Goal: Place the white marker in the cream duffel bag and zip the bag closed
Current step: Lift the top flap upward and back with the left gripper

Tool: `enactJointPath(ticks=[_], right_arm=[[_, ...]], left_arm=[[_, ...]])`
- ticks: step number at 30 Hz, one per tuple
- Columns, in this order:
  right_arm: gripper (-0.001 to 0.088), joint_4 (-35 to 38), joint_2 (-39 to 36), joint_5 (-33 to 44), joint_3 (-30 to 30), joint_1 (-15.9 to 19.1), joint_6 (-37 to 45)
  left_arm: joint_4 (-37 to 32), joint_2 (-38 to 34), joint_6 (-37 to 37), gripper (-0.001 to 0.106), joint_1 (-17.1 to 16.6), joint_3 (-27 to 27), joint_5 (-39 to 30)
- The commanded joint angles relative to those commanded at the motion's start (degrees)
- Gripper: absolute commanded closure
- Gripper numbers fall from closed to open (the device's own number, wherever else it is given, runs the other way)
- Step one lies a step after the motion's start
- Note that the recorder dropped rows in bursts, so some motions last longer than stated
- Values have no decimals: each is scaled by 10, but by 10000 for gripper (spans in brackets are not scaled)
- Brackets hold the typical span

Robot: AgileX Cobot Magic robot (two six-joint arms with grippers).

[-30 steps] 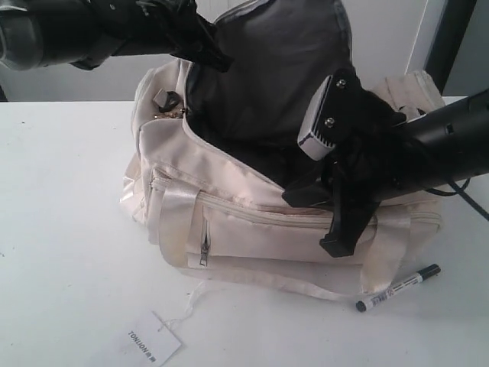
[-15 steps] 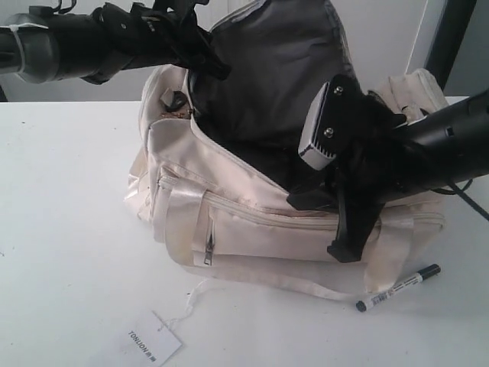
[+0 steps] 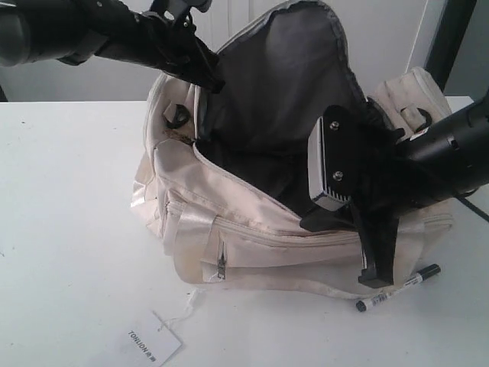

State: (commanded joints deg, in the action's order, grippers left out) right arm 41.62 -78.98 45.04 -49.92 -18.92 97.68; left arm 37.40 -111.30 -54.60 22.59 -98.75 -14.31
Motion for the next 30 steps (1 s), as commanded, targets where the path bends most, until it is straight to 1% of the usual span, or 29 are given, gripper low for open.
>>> enactJointPath(ticks=[3,6,7,9,10,12,14,15,18,20,23,28,30], right_arm=[[868,18,0,0,0,0,7],[868,56,0,1,6,0,66],[868,60,0,1,7,0,77],[868,87,0,0,11,0,103],[868,110,0,-1,14,0,130],[868,127,-2,3,14,0,149],[868,127,-5,3,14,-1,152],[868,127,-6,3,14,-8,156],[868,130,-6,-13,14,-43,165],[868,142,-6,-30,14,-56,163],[868,164,-6,-38,14,-64,162],[868,163,-6,-68,14,-67,161],[868,143,-6,-87,14,-67,160]], left_arm=[[-2,2,9,1053,-17,0,-30],[-2,2,10,1053,-34,0,-56],[-2,2,10,1053,-37,0,-58],[-2,4,10,1053,-44,0,-68],[-3,5,10,1053,-48,0,-77],[-7,7,10,1053,-54,0,-92],[-10,10,10,1053,-60,0,-102],[-16,13,10,1053,-63,0,-107],[-22,20,8,1053,-66,0,-107],[-22,20,8,1053,-66,0,-107],[-22,20,8,1053,-66,0,-111],[-22,20,8,1053,-66,0,-116],[-22,20,8,1053,-66,0,-124]])
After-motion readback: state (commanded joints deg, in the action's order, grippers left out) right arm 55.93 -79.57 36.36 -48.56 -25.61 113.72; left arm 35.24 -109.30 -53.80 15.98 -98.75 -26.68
